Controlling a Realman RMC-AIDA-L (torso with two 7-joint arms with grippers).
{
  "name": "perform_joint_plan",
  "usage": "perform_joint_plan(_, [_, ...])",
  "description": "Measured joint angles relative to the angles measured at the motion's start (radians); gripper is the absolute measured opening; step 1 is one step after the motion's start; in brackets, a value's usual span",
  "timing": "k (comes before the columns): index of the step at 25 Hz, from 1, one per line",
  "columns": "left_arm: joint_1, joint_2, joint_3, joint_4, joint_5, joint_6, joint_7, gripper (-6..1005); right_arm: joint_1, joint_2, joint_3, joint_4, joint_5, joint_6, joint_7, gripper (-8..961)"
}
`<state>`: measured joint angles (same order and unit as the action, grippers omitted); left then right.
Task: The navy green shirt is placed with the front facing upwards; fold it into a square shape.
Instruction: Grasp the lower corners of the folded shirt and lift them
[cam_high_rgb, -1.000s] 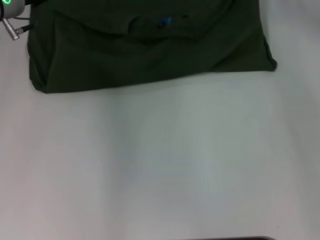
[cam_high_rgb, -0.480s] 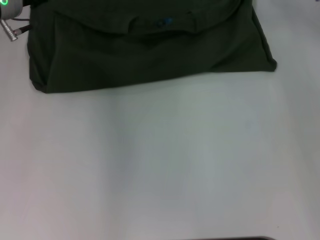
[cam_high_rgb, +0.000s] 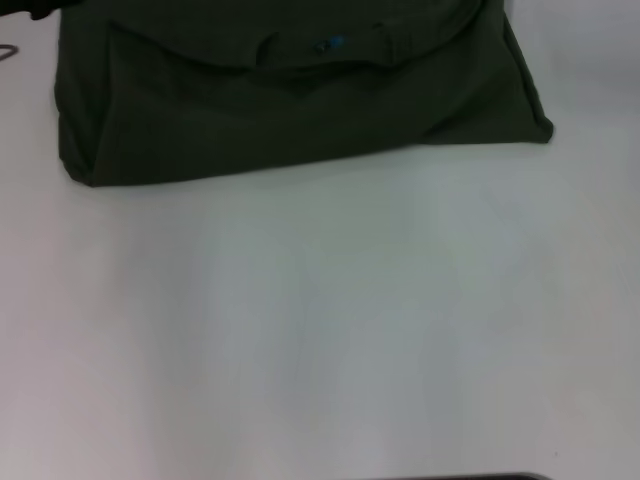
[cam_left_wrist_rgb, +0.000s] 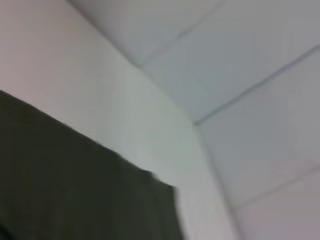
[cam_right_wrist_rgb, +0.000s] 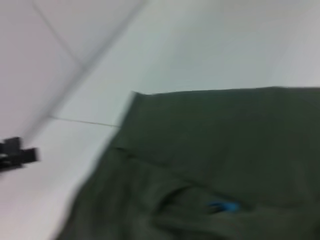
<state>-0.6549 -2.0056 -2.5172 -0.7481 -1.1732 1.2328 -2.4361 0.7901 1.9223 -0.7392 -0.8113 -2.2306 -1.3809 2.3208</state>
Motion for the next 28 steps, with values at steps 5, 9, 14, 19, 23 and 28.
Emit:
perform_joint_plan(5, [0.048,0.046,-0.081,0.01,-0.068,0.19,-0.017,594,-0.029,-0.014,0.06,-0.004,0.029,-0.157,0.011,885])
perform_joint_plan(9, [0.094,0.079,-0.097,0.039,-0.061,0.22,-0.054,588,-0.074,-0.007,0.14,0.004,0.05,-0.177,0.016,936])
perform_joint_plan(14, [0.121,0.127,-0.09,0.162,-0.039,0.188,-0.087,581,-0.13,-0.029,0.219,0.036,0.095,-0.147,0.061,928])
perform_joint_plan(19, [0.103,0.134,-0.064,0.2,0.052,0.161,-0.116,581,-0.138,-0.066,0.193,0.041,0.09,-0.155,0.121,923])
perform_joint_plan(23, [0.092,0.125,-0.051,0.202,0.127,0.148,-0.138,581,-0.14,-0.078,0.166,0.044,0.078,-0.15,0.131,922])
perform_joint_plan(28, [0.088,0.121,-0.038,0.202,0.177,0.145,-0.148,581,-0.144,-0.082,0.163,0.044,0.038,-0.147,0.143,922])
